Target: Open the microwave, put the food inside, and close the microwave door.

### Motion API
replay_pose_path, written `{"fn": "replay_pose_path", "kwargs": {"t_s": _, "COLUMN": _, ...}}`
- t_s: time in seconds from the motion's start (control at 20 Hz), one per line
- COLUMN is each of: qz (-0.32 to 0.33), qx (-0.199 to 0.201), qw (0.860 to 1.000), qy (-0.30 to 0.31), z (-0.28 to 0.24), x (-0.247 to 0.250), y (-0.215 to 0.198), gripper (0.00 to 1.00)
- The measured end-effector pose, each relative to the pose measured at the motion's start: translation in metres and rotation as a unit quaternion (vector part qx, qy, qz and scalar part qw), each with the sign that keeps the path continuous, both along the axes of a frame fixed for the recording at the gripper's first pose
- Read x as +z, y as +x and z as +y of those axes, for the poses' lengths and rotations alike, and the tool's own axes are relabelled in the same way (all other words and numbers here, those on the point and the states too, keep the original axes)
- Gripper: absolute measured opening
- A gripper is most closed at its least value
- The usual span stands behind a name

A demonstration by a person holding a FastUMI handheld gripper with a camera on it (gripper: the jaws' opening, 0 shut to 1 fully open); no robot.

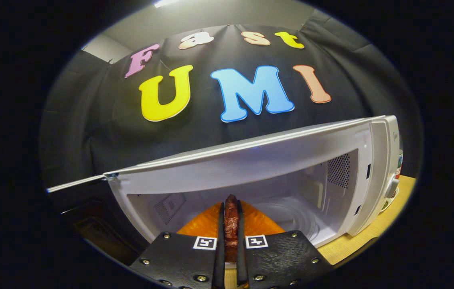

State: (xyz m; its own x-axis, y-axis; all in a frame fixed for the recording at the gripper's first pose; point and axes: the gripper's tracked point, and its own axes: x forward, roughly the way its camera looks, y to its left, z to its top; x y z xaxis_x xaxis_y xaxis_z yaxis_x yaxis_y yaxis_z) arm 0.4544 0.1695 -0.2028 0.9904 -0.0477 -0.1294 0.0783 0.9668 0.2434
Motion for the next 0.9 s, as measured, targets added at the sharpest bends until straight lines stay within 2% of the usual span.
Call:
{"fn": "replay_pose_path", "kwargs": {"t_s": 0.1, "qz": -0.006, "qx": -0.009, "qw": 1.0, "qy": -0.004, "z": -0.002, "x": -0.001, "y": 0.004, "gripper": 0.12}}
{"fn": "replay_pose_path", "kwargs": {"t_s": 0.35, "qz": -0.01, "qx": -0.044, "qw": 0.996, "qy": -0.073, "z": -0.025, "x": -0.011, "y": 0.013, "gripper": 0.27}}
{"fn": "replay_pose_path", "kwargs": {"t_s": 0.5, "qz": 0.002, "qx": -0.054, "qw": 0.996, "qy": -0.066, "z": -0.038, "x": -0.019, "y": 0.015, "gripper": 0.35}}
{"fn": "replay_pose_path", "kwargs": {"t_s": 0.55, "qz": 0.016, "qx": -0.072, "qw": 0.995, "qy": -0.074, "z": -0.047, "x": -0.026, "y": 0.015, "gripper": 0.38}}
{"fn": "replay_pose_path", "kwargs": {"t_s": 0.65, "qz": 0.027, "qx": -0.075, "qw": 0.994, "qy": -0.078, "z": -0.055, "x": -0.034, "y": 0.015, "gripper": 0.47}}
{"fn": "replay_pose_path", "kwargs": {"t_s": 0.8, "qz": 0.043, "qx": -0.082, "qw": 0.994, "qy": -0.06, "z": -0.063, "x": -0.04, "y": 0.013, "gripper": 0.48}}
{"fn": "replay_pose_path", "kwargs": {"t_s": 0.9, "qz": 0.059, "qx": -0.109, "qw": 0.988, "qy": -0.088, "z": -0.078, "x": -0.046, "y": 0.008, "gripper": 0.59}}
